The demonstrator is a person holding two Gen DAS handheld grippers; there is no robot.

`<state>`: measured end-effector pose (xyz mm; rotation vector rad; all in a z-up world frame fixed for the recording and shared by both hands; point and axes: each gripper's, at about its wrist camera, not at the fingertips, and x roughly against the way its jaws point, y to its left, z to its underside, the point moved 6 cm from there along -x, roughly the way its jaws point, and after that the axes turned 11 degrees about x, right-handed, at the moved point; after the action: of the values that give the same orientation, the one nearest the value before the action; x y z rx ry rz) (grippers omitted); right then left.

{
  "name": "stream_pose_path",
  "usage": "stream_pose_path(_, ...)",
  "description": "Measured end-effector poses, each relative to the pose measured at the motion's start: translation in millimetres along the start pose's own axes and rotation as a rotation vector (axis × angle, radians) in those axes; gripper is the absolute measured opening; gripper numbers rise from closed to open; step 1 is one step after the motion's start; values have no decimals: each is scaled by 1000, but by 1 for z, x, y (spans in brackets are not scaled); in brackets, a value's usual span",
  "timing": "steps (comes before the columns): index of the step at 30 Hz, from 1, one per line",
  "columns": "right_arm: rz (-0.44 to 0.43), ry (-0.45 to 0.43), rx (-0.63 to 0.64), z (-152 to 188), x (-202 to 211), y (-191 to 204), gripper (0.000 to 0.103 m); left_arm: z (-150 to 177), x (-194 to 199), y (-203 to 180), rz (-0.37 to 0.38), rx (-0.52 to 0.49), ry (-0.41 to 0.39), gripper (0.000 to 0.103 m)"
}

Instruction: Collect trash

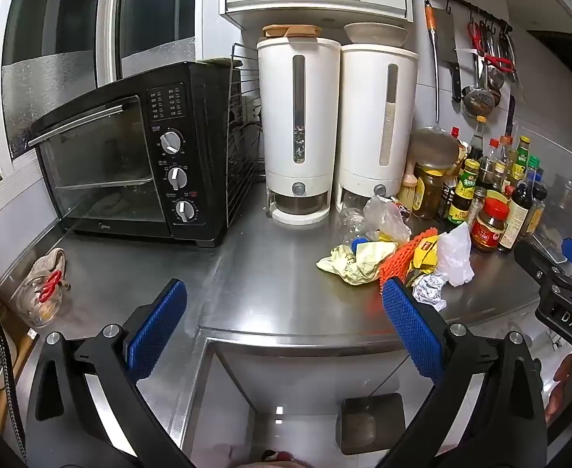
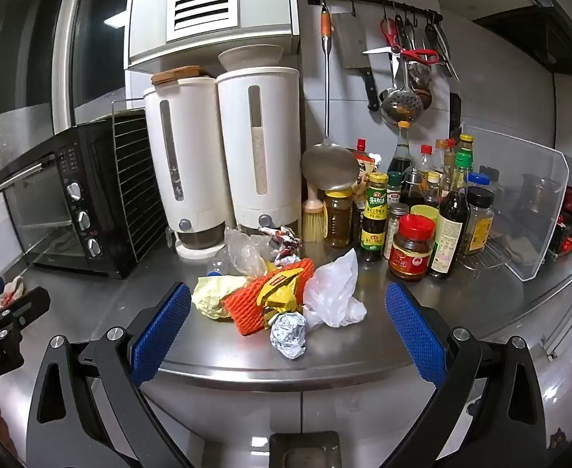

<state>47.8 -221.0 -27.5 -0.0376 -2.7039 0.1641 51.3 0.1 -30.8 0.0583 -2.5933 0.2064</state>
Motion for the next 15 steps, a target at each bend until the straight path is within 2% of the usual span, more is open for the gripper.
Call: stream_pose_path(15, -1, 1, 6, 1, -2, 2, 101, 1, -4, 0, 1, 3, 12, 95)
